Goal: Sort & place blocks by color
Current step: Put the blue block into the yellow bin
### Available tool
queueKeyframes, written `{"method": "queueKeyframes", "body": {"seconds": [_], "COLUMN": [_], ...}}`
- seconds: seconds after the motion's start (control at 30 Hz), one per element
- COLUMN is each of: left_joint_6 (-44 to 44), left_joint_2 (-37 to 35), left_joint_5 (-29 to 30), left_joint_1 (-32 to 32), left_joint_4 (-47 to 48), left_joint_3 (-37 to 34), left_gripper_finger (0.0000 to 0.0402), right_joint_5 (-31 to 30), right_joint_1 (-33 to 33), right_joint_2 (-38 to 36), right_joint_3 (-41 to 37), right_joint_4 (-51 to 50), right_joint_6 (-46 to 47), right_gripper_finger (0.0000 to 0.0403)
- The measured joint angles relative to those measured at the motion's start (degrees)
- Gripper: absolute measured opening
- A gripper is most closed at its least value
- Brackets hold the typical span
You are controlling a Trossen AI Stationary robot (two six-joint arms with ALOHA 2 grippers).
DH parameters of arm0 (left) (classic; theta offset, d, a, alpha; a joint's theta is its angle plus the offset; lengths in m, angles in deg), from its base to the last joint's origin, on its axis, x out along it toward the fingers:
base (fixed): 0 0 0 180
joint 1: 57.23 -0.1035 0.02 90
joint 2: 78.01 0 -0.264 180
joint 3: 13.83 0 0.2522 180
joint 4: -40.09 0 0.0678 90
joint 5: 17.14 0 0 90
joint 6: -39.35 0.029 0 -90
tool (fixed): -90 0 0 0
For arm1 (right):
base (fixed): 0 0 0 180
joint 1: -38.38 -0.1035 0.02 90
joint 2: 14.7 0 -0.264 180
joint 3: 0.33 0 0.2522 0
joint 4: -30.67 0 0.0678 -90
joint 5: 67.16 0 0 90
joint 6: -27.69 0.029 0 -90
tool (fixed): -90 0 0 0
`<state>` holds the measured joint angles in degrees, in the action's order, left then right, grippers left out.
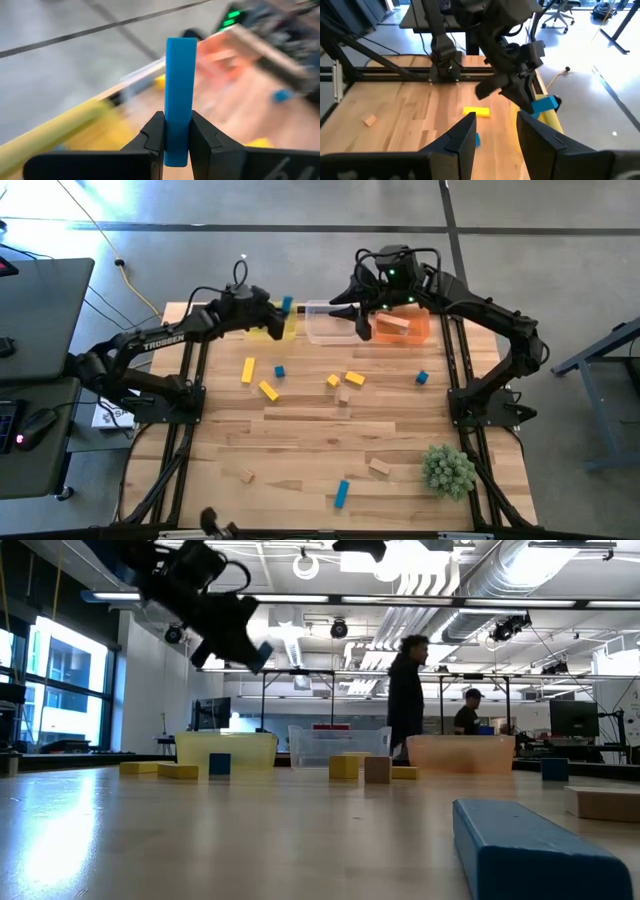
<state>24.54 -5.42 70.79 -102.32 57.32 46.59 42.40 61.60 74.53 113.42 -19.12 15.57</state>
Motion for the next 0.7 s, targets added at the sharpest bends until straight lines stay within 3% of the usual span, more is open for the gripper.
{"method": "queueKeyframes", "body": {"seconds": [0.3, 0.5, 0.7], "left_joint_6": [-0.03, 0.02, 0.03], "left_joint_2": [6.53, 10.47, 12.51], "left_joint_5": [1.29, 1.28, 1.42], "left_joint_1": [-5.23, -8.15, -11.09], "left_joint_4": [1.32, 1.3, 1.56], "left_joint_3": [0.0, -0.04, -0.04], "left_gripper_finger": [0.0032, 0.0038, 0.0047], "right_joint_5": [-0.39, -12.37, -17.55], "right_joint_1": [1.71, 1.67, 1.39], "right_joint_2": [0.48, 0.46, 0.48], "right_joint_3": [0.0, 0.02, 0.02], "right_joint_4": [-0.26, -0.86, -2.39], "right_joint_6": [2.19, 10.37, 15.15], "right_gripper_finger": [0.013, 0.013, 0.013]}}
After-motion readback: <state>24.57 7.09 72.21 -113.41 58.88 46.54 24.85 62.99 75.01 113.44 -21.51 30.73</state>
